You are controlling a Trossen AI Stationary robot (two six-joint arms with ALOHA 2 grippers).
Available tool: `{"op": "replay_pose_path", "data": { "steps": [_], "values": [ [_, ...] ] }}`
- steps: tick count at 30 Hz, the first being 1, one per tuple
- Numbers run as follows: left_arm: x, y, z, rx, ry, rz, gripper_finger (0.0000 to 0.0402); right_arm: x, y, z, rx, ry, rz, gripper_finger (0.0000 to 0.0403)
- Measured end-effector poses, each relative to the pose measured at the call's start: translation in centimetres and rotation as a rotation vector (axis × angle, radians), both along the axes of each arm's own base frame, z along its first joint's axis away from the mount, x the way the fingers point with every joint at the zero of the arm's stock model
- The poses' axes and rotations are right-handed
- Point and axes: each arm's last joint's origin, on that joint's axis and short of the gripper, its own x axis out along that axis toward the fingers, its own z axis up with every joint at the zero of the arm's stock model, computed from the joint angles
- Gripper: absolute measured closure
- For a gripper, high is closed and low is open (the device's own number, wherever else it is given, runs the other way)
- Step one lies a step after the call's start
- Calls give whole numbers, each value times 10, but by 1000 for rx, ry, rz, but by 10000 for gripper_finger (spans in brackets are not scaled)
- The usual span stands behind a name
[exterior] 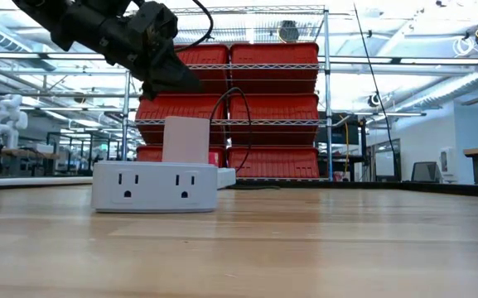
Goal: Insert USB
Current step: Insert the black charger cable into the light pink charger adapter
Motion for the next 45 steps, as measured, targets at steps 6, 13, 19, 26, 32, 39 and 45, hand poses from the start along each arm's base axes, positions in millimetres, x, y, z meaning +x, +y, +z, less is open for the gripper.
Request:
{"op": "replay_pose_path", "data": {
  "steps": [6, 13, 19, 26, 32, 39, 45],
  "values": [
    [-1, 9, 0, 49, 8, 17, 395, 24, -33, 28, -156, -263, 27, 398],
    [-2, 15, -2, 118, 37, 7, 398, 54, -84, 39, -425, -433, 64, 397],
    [-2, 16, -2, 130, 39, 2, 399, 94, -135, 42, -515, -575, 144, 391],
    [-2, 16, -2, 114, 44, 6, 399, 112, -187, 50, -490, -683, 118, 337],
    [-3, 16, -5, 110, 60, 6, 399, 113, -195, 63, -444, -625, 138, 248],
    [-9, 15, -17, 84, 95, 15, 400, 101, -176, 52, -385, -512, 207, 193],
    [-12, 15, -25, 82, 117, 15, 400, 85, -137, 30, -374, -485, 437, 190]
  ]
}}
